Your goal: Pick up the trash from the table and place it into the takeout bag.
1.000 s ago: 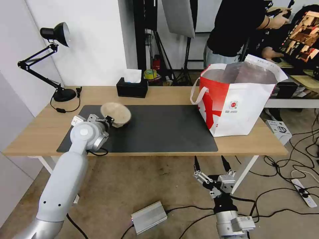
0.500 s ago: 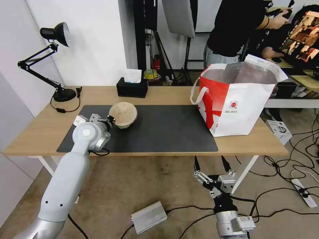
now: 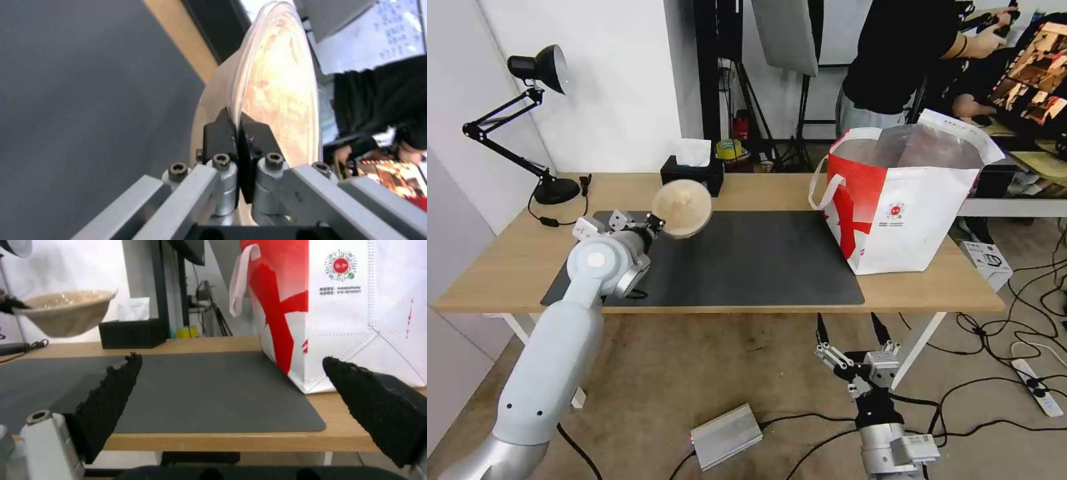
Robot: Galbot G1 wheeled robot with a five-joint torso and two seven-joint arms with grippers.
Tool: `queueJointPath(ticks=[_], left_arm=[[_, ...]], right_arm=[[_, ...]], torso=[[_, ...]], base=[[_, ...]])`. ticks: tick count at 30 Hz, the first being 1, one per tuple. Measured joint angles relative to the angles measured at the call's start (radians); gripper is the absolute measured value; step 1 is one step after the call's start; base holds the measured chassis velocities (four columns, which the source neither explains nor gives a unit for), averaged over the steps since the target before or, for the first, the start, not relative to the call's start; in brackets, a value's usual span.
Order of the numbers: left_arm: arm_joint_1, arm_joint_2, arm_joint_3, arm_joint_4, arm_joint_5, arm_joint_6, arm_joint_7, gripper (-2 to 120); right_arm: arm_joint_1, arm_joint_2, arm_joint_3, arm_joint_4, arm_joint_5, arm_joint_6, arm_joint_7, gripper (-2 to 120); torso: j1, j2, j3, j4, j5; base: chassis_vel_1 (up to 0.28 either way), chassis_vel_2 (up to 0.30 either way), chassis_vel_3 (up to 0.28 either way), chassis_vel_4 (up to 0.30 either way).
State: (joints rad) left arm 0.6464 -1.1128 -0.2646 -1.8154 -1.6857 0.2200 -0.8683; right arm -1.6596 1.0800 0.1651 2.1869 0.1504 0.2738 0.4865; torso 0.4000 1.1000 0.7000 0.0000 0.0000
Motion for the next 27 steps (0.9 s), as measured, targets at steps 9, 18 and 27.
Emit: queueJointPath(ticks=[9, 18, 27], left_arm=[[-0.107, 0.052, 0.114, -0.004, -0.013, -0.042, 0.120, 0], [-0.322, 0.017, 0.268, 0.099, -0.022, -0.072, 0.225, 0], [-0.482, -0.070, 0.424, 0.271, -0.010, -0.096, 0.298, 0]], right_arm=[[0.000, 0.000, 0.000, 0.000, 0.000, 0.000, 0.000, 100], [0.000, 0.000, 0.000, 0.000, 0.000, 0.000, 0.000, 100], [0.000, 0.000, 0.000, 0.000, 0.000, 0.000, 0.000, 100]], torso=[[0.000, 0.000, 0.000, 0.0002, 0.0000], [0.000, 0.000, 0.000, 0.0000, 0.0002], [0.000, 0.000, 0.000, 0.0000, 0.0001]], base=[[0.000, 0.000, 0.000, 0.000], [0.000, 0.000, 0.000, 0.000], [0.000, 0.000, 0.000, 0.000]])
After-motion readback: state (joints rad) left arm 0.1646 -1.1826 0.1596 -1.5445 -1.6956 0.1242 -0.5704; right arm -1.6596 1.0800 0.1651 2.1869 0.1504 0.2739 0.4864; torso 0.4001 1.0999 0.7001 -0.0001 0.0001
